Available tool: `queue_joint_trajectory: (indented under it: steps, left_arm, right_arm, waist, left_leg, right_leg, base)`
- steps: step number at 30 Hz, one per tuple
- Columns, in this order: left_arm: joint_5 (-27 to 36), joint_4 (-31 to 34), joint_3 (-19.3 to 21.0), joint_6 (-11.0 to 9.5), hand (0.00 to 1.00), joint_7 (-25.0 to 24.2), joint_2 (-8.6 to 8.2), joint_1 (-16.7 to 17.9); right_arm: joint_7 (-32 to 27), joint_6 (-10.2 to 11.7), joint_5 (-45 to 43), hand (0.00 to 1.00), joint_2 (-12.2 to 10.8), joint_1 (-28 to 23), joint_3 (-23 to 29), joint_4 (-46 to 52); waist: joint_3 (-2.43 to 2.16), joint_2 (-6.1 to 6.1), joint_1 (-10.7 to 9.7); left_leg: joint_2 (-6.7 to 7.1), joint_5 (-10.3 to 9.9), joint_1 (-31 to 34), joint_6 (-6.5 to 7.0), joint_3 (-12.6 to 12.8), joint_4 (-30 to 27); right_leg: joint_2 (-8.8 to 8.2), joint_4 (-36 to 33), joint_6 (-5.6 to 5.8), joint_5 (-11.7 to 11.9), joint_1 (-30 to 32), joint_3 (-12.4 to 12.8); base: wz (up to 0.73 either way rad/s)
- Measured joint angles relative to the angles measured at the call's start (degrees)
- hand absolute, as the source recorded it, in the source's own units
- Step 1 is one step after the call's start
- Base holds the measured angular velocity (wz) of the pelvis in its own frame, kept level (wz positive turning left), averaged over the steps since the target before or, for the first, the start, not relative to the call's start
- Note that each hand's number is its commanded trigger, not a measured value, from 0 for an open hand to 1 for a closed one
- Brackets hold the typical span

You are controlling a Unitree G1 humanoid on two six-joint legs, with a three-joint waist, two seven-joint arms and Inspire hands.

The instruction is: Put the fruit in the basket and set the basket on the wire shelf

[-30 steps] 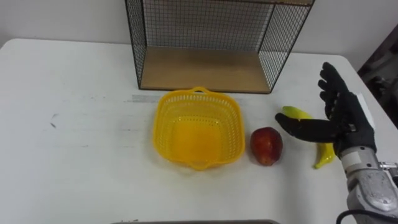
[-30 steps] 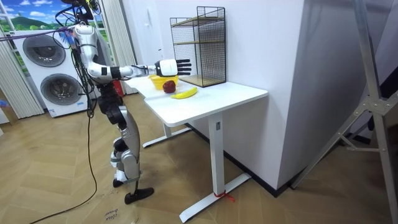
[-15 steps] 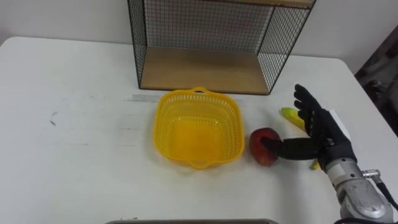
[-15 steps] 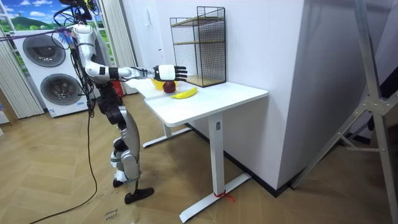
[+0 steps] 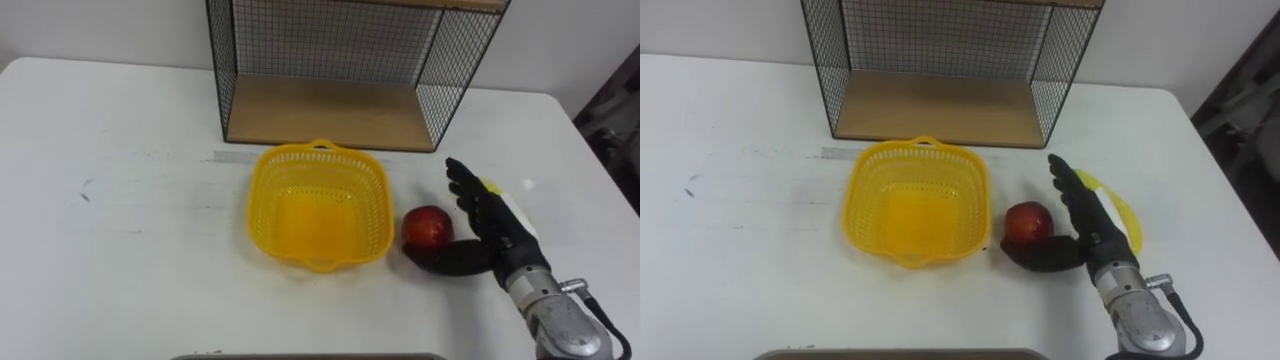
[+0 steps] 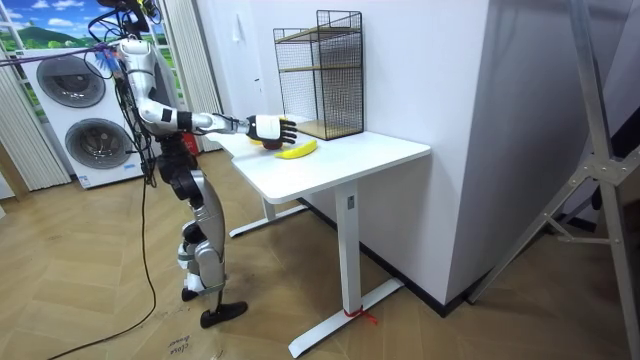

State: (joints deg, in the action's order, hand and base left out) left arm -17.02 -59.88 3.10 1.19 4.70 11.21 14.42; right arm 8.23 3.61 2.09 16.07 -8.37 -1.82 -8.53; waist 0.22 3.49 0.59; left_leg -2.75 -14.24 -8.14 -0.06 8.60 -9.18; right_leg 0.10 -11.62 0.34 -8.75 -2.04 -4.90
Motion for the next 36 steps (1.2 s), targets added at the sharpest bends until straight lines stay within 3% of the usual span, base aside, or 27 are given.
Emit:
queue_joint_trajectory:
  steps: [22, 26, 29, 30, 31, 32, 36]
  left_arm:
    - [-0.71, -1.92, 0.06, 0.03, 0.00, -0.33, 0.03, -0.34]
    - [-0.72, -1.20, 0.10, 0.14, 0.00, -0.30, 0.03, 0.16]
    - [-0.74, -0.71, 0.11, 0.15, 0.00, -0.26, 0.03, 0.45]
    - [-0.77, -0.70, 0.09, 0.14, 0.00, -0.25, 0.03, 0.57]
    - [-0.87, -0.64, 0.08, 0.14, 0.00, -0.25, 0.03, 0.63]
    - [-1.06, -0.58, 0.08, 0.14, 0.00, -0.25, 0.03, 0.66]
    - [-1.24, -0.31, 0.08, 0.13, 0.00, -0.26, 0.03, 0.69]
  right_arm:
    - [0.72, 0.20, -2.53, 0.00, -0.01, 0.07, -1.29, -2.25]
    - [0.67, 0.78, -2.94, 0.00, -0.17, 0.07, -1.22, -3.06]
    - [0.66, 2.40, -3.80, 0.00, -0.29, 0.13, -1.11, -4.49]
    - [0.65, 2.82, -4.27, 0.16, -0.31, 0.24, -1.12, -5.22]
    - [0.64, 3.51, -4.52, 0.83, -0.37, 0.41, -1.12, -6.18]
    - [0.64, 3.88, -4.59, 1.00, -0.39, 0.48, -1.12, -6.54]
    - [-0.08, 5.14, -5.88, 1.00, -0.66, 1.36, -0.59, -8.62]
  waist:
    - [-0.40, -0.07, -0.16]
    - [-0.43, -0.09, -0.21]
    - [-0.48, -0.01, -0.23]
    - [-0.52, 0.05, -0.23]
    - [-0.60, 0.16, -0.25]
    - [-0.64, 0.22, -0.26]
    - [-0.70, 0.33, -0.24]
  left_leg:
    - [0.02, 0.00, 0.61, 0.00, -1.07, -0.49]
    - [0.02, 0.00, 0.61, 0.00, -1.12, -0.49]
    - [0.04, 0.00, 0.62, 0.00, -1.20, -0.49]
    - [0.05, 0.00, 0.62, 0.00, -1.24, -0.50]
    - [0.06, 0.00, 0.62, 0.00, -1.27, -0.54]
    - [0.06, 0.00, 0.62, 0.00, -1.27, -0.55]
    - [0.11, -0.01, 0.62, 0.01, -1.35, -0.59]
  right_leg:
    - [-0.21, 0.00, -0.03, 0.02, 0.02, -0.89]
    - [-0.22, 0.02, -0.03, 0.02, 0.00, -0.92]
    - [-0.25, 0.02, -0.03, 0.02, -0.02, -1.02]
    - [-0.26, 0.01, -0.03, 0.02, -0.04, -1.06]
    - [-0.28, -0.01, -0.03, 0.02, -0.05, -1.10]
    - [-0.29, -0.02, -0.03, 0.02, -0.06, -1.12]
    - [-0.35, -0.04, -0.03, 0.02, -0.14, -1.22]
  base:
    - [0.02]
    - [0.00]
    - [0.00]
    - [0.00]
    - [0.00]
    - [0.00]
    - [0.00]
